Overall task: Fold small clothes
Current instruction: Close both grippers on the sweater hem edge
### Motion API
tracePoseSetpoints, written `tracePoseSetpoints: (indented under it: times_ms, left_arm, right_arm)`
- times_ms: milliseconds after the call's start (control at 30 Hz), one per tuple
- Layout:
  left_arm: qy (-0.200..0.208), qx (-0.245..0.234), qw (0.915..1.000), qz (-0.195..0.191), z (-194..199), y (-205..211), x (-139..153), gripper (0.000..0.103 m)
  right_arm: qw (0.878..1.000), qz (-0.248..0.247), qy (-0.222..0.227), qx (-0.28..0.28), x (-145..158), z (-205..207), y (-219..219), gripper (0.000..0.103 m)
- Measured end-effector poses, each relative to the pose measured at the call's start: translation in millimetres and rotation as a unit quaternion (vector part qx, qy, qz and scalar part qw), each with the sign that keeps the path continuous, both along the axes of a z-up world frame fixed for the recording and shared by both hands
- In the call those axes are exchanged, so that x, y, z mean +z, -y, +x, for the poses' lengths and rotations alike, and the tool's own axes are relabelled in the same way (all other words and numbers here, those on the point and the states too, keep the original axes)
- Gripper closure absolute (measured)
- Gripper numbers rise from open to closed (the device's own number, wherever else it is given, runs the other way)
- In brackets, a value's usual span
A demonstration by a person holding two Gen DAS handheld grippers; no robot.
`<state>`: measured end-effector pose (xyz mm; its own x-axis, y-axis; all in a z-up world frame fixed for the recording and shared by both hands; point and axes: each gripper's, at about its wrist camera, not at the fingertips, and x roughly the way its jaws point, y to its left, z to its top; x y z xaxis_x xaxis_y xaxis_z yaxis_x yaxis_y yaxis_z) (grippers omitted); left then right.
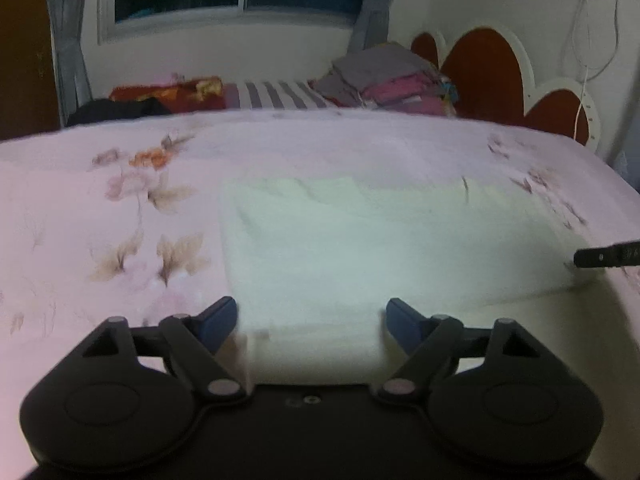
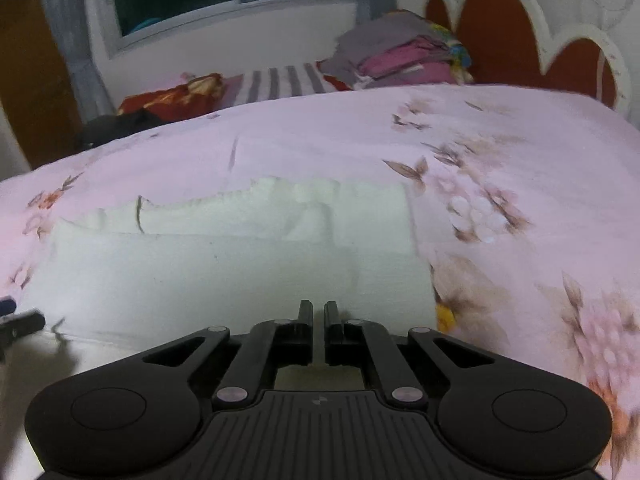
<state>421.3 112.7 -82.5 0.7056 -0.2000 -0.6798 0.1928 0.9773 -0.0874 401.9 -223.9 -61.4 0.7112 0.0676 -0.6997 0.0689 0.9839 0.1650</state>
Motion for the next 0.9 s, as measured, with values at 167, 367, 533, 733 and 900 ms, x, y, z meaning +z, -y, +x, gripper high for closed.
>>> tracePoseSetpoints:
  times_ms: [167, 367, 533, 733, 900]
  left_arm:
    - [-0.023, 0.005, 0.9997, 0.004, -35, -21, -7, 0.022]
    - [-0.04, 0.024, 0.9988, 0.017, -103, -51, -7, 0.031]
    - [-0.065, 0.035, 0.9967, -0.034, -156, -63, -3, 0.049]
    - [-0.094, 0.034, 0.991, -0.09, -203, -53, -2, 0.055]
    - [-0.105, 0.057, 0.99, -0.075, -241, -42, -2, 0.058]
  right_arm:
    - [0.999, 0.042, 0.0, -0.017, 6, -40, 15, 0.092]
    - [0.999, 0.01, 0.031, -0.005, 22, -98, 28, 0.007]
    - [0.999, 0.018, 0.016, 0.024, 24, -140, 49, 0.028]
    - [0.996, 0.087, -0.029, 0.016, 1, -196, 88, 0.058]
    - [0.984, 0.16, -0.066, 0.034, -21, -251, 112, 0.058]
